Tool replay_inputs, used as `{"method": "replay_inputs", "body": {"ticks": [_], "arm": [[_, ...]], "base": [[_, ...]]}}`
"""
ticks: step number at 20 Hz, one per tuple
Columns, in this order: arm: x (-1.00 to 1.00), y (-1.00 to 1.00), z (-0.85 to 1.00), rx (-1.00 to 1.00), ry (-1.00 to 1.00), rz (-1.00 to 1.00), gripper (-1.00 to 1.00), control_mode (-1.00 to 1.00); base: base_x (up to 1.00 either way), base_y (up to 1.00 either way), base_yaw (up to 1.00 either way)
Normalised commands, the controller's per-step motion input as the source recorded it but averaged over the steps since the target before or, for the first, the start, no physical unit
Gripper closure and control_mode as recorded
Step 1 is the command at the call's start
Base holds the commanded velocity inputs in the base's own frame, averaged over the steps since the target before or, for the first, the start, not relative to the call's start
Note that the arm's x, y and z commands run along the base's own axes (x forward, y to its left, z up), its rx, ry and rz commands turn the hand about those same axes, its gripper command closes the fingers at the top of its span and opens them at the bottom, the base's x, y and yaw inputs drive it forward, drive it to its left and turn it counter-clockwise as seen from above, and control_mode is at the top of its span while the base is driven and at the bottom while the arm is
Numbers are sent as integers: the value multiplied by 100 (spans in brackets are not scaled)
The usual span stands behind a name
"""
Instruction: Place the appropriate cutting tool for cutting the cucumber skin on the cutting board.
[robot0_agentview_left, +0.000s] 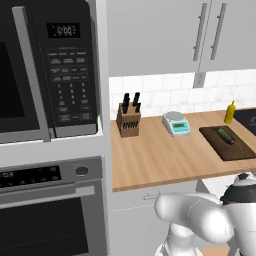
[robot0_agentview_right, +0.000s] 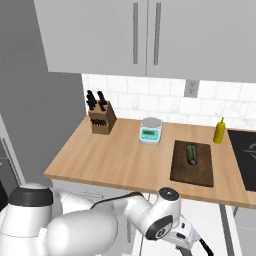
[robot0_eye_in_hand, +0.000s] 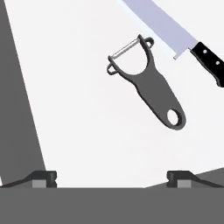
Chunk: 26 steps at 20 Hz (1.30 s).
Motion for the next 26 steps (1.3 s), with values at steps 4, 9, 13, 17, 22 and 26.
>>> {"method": "replay_inputs", "body": {"ticks": [4, 9, 13, 17, 22, 26], "arm": [[56, -76, 17, 0, -2, 0, -100, -100], [2, -68, -51, 0, 1, 3, -100, -100], [-1, 4, -49, 0, -2, 4, -100, -100], [0, 10, -45, 0, -8, 2, -100, -100], [3, 1, -56, 0, -3, 0, -100, -100], [2, 0, -49, 0, -4, 0, -100, -100]], "base": [[0, 0, 0], [0, 0, 0], [0, 0, 0], [0, 0, 0], [0, 0, 0], [0, 0, 0]]}}
